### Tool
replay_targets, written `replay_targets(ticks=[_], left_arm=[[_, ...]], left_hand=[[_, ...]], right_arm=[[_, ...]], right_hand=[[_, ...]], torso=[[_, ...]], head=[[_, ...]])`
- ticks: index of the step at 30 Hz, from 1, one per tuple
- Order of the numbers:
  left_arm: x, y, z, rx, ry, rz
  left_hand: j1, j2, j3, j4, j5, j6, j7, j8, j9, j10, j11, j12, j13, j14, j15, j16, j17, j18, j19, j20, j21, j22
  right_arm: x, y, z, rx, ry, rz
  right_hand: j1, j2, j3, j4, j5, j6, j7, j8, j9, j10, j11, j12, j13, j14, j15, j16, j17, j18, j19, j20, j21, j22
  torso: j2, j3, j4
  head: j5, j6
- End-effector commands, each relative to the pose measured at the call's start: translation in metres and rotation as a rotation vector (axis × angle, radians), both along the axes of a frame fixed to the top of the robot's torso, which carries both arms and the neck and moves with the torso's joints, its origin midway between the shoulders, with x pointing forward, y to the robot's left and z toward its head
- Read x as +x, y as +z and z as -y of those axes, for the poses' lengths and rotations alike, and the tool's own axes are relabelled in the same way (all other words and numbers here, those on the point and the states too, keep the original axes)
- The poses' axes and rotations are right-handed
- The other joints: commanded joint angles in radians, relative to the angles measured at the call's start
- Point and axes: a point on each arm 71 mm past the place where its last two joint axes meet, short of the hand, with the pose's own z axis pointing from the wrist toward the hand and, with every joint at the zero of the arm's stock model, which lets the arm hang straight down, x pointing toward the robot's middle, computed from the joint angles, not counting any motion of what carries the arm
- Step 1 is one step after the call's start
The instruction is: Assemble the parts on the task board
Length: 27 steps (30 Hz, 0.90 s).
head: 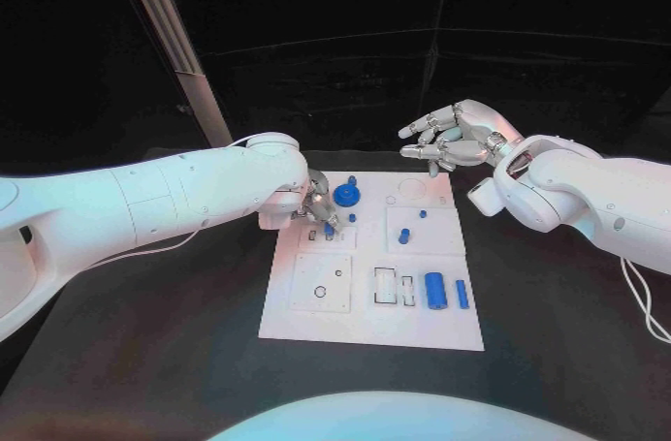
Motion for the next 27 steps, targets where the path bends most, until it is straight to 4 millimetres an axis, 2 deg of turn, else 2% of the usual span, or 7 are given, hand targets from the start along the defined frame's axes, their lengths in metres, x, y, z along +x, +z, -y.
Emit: replay_targets(ticks=[1, 15, 27], left_arm=[[-0.0012, -0.0009, 0.0003, 0.017, -0.013, -0.027], [-0.0039, -0.0024, 0.0008, 0.039, -0.040, -0.049], [-0.0035, -0.0042, 0.0011, 0.050, -0.041, -0.039]], left_hand=[[0.017, 0.023, 0.041, -0.047, -0.006, -0.002, -0.006, 0.007, 0.002, -0.001, -0.002, -0.005, -0.001, 0.104, -0.003, 0.003, 0.263, -0.003, 0.002, -0.006, -0.006, 0.000], [0.018, 0.024, 0.036, -0.048, -0.006, -0.004, -0.006, 0.006, 0.004, -0.004, -0.002, -0.008, -0.005, 0.104, -0.003, 0.003, 0.263, -0.003, 0.001, -0.007, -0.007, -0.001], [0.018, 0.027, 0.034, -0.048, -0.006, -0.005, -0.005, 0.005, 0.005, -0.006, -0.002, -0.011, -0.008, 0.104, -0.003, 0.003, 0.263, -0.003, 0.000, -0.007, -0.008, -0.003]], right_arm=[[0.0000, 0.0011, -0.0011, 0.000, 0.010, 0.001], [0.0001, 0.0008, -0.0018, -0.003, 0.014, -0.001], [0.0002, 0.0007, -0.0023, -0.003, 0.017, -0.001]], right_hand=[[-0.004, 0.002, 0.001, 0.006, 0.005, -0.006, -0.001, 0.004, 0.001, -0.008, -0.001, 0.005, -0.001, -0.008, -0.001, -0.006, -0.001, 0.004, -0.006, 0.001, 0.003, 0.002], [-0.004, 0.002, 0.001, 0.006, 0.006, -0.008, 0.000, 0.005, 0.001, -0.010, 0.000, 0.006, -0.002, -0.010, -0.001, -0.006, -0.002, 0.004, -0.008, 0.002, 0.003, 0.002], [-0.004, 0.002, 0.001, 0.006, 0.006, -0.008, 0.000, 0.005, 0.001, -0.010, 0.000, 0.006, -0.002, -0.010, -0.001, -0.006, -0.002, 0.004, -0.008, 0.002, 0.003, 0.002]], torso=[[0.000, -0.0009, 0.0001], [-0.001, -0.0011, 0.0013], [0.000, -0.0019, -0.0005]], head=[[0.002, -0.002], [0.002, -0.005], [0.000, -0.001]])
